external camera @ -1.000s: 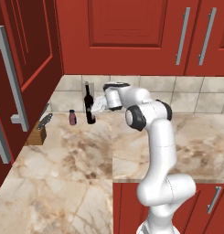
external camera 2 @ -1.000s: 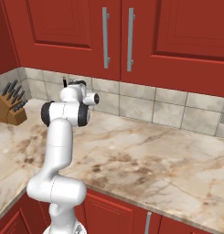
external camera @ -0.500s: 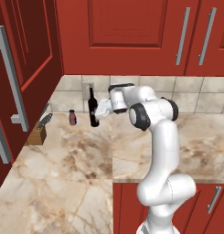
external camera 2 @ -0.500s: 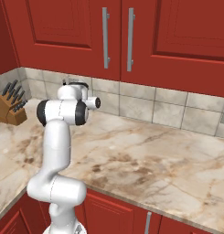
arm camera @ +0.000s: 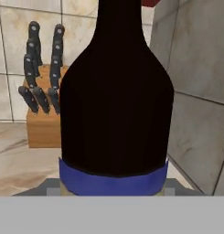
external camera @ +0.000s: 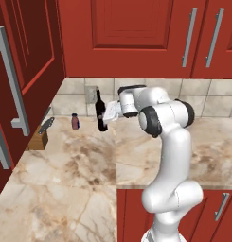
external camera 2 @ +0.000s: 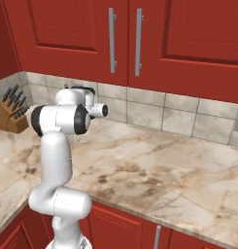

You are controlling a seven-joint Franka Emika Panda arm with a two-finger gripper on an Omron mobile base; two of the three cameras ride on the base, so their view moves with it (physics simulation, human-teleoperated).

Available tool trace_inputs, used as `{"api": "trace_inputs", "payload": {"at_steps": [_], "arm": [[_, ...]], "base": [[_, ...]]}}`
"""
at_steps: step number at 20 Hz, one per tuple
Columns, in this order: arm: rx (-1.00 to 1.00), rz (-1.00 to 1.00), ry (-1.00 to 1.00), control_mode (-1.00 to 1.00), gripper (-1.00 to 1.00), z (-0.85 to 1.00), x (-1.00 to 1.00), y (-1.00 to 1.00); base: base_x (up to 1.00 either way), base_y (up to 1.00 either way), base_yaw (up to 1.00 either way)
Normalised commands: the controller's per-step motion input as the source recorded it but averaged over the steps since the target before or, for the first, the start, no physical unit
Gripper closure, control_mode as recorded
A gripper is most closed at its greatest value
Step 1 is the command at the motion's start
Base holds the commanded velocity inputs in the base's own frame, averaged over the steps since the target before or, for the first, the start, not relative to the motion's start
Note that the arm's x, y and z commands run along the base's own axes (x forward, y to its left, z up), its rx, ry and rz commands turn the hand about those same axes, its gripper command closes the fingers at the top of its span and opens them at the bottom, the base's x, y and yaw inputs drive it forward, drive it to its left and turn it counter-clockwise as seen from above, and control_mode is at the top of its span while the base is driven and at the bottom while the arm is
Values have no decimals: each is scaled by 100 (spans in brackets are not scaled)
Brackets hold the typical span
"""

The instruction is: Place the drinks on the dining counter in a tight cluster.

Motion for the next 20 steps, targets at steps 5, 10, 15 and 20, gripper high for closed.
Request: {"api": "trace_inputs", "payload": {"at_steps": [5, 10, 15, 20], "arm": [[0, 0, 0, -100, 100, 27, -61, -29], [0, 0, 0, -100, 100, 23, -63, -23], [0, 0, 0, -100, 100, 44, -65, -22], [0, 0, 0, -100, 100, 74, -65, -30]], "base": [[0, 0, 0], [0, 0, 0], [0, 0, 0], [0, 0, 0]]}}
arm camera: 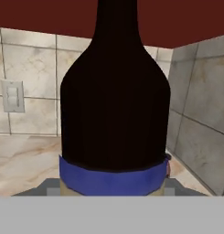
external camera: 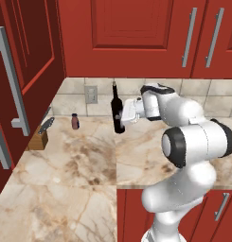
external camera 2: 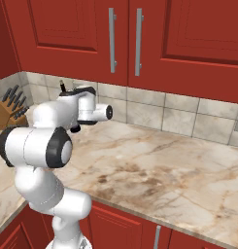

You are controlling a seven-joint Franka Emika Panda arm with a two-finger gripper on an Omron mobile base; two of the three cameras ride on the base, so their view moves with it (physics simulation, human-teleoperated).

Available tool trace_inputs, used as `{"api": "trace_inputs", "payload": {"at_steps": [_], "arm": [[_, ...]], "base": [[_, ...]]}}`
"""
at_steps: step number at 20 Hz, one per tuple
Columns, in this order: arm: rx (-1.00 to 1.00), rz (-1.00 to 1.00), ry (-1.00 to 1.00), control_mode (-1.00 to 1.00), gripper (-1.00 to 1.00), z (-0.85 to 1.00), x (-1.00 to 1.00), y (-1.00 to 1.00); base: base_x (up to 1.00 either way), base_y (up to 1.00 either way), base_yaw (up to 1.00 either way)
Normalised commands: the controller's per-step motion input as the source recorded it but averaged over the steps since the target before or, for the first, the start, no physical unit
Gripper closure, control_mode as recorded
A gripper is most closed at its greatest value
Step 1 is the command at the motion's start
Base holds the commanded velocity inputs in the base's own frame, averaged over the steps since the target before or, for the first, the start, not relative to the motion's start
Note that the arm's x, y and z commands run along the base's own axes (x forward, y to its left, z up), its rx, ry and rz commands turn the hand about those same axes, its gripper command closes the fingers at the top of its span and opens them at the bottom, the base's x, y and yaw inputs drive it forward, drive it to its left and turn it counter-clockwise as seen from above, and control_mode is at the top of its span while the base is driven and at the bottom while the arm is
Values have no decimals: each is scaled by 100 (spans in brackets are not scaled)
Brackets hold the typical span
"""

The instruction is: Place the drinks on the dining counter in a tight cluster.

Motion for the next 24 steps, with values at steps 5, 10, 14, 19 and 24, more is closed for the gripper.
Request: {"api": "trace_inputs", "payload": {"at_steps": [5, 10, 14, 19, 24], "arm": [[0, 0, 0, -100, 100, 65, -88, -33], [0, 0, 0, -100, 100, 62, -96, -23], [0, 0, 0, -100, 100, 91, -77, -16], [0, 0, 0, -100, 100, 92, -64, -28], [3, 0, 0, -100, 100, 40, -68, -22]], "base": [[0, 0, 0], [0, 0, 0], [0, 0, 0], [0, 0, 0], [0, 0, 0]]}}
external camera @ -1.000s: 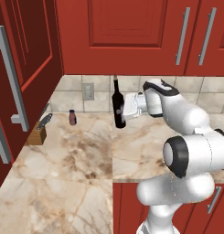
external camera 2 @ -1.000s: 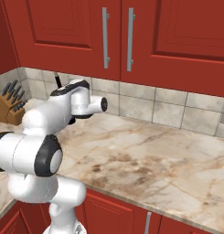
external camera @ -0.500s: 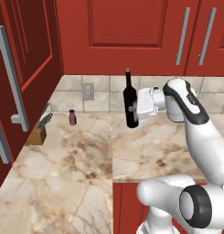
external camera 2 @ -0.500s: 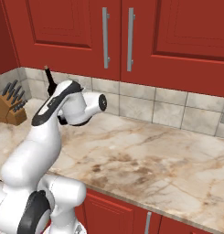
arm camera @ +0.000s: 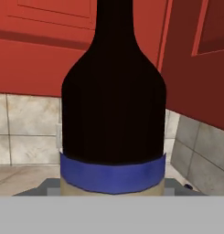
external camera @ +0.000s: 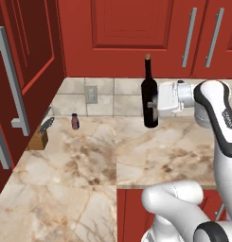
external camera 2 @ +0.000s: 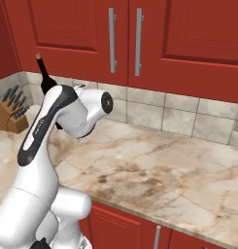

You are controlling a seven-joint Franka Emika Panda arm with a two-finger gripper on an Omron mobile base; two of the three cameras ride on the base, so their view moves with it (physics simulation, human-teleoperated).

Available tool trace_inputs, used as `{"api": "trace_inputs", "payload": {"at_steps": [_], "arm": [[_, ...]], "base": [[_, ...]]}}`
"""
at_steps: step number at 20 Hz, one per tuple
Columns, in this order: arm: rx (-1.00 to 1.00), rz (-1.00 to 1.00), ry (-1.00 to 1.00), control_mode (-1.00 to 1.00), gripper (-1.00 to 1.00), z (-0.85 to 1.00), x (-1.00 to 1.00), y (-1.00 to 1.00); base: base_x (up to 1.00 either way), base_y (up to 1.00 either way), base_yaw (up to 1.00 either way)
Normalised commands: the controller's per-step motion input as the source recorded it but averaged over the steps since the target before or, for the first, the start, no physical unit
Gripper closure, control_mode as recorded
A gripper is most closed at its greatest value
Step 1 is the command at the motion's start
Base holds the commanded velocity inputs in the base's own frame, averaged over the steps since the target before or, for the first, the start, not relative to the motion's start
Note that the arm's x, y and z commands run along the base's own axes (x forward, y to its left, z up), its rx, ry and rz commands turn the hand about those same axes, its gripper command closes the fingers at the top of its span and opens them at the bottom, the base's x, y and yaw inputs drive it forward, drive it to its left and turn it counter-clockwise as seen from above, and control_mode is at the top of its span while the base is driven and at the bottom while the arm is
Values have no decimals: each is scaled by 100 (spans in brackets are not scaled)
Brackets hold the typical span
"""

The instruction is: Place the drinks on the dining counter in a tight cluster.

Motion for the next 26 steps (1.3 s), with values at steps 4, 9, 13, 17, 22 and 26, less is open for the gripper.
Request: {"api": "trace_inputs", "payload": {"at_steps": [4, 9, 13, 17, 22, 26], "arm": [[9, 0, 0, -100, 100, -7, -26, -27], [22, 0, 0, -100, 100, 4, -8, -48], [12, 3, 0, -100, 100, 24, -8, -28], [0, 0, 0, -100, 100, 0, 0, 0], [1, -4, -4, -100, 100, 0, -37, -17], [4, -6, -5, 100, 100, 0, -38, -24]], "base": [[0, 0, 0], [0, 0, 0], [0, 0, 0], [0, 0, 0], [0, 0, 0], [-50, -36, -13]]}}
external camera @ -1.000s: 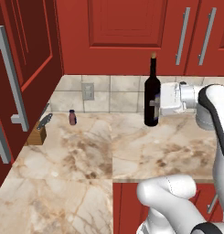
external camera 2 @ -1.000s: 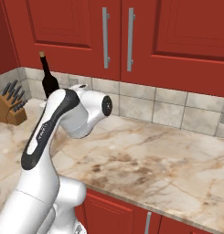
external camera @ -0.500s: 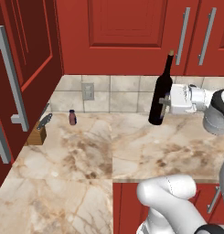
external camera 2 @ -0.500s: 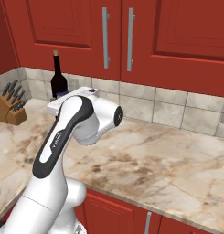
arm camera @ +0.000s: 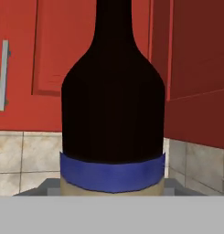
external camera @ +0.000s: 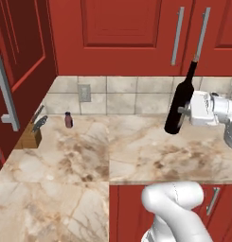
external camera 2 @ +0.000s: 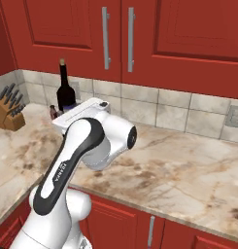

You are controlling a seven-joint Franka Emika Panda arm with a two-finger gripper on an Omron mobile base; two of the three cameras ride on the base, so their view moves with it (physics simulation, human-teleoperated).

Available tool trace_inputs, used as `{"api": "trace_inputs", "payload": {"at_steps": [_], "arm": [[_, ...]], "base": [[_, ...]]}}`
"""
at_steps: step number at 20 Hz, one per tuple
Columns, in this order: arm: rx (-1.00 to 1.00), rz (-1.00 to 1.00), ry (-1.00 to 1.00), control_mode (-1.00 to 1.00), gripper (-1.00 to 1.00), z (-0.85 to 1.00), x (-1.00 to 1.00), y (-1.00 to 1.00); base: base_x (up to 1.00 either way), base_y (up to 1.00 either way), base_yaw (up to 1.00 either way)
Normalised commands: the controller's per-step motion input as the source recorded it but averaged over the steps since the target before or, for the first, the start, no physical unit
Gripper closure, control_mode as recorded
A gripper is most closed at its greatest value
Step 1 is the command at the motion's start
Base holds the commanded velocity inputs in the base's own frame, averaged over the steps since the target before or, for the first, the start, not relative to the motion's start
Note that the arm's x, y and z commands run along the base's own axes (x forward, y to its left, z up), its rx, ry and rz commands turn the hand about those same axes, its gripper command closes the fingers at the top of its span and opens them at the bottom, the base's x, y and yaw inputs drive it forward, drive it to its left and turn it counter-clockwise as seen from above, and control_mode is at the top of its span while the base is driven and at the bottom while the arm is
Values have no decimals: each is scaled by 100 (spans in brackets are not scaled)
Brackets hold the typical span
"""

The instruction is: Place the drinks on the dining counter in a tight cluster.

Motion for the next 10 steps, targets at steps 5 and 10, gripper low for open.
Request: {"api": "trace_inputs", "payload": {"at_steps": [5, 10], "arm": [[0, 0, 0, 100, 100, 0, 0, 0], [0, 0, 0, 100, 100, 0, 0, 0]], "base": [[-100, -75, -28], [-87, -55, -46]]}}
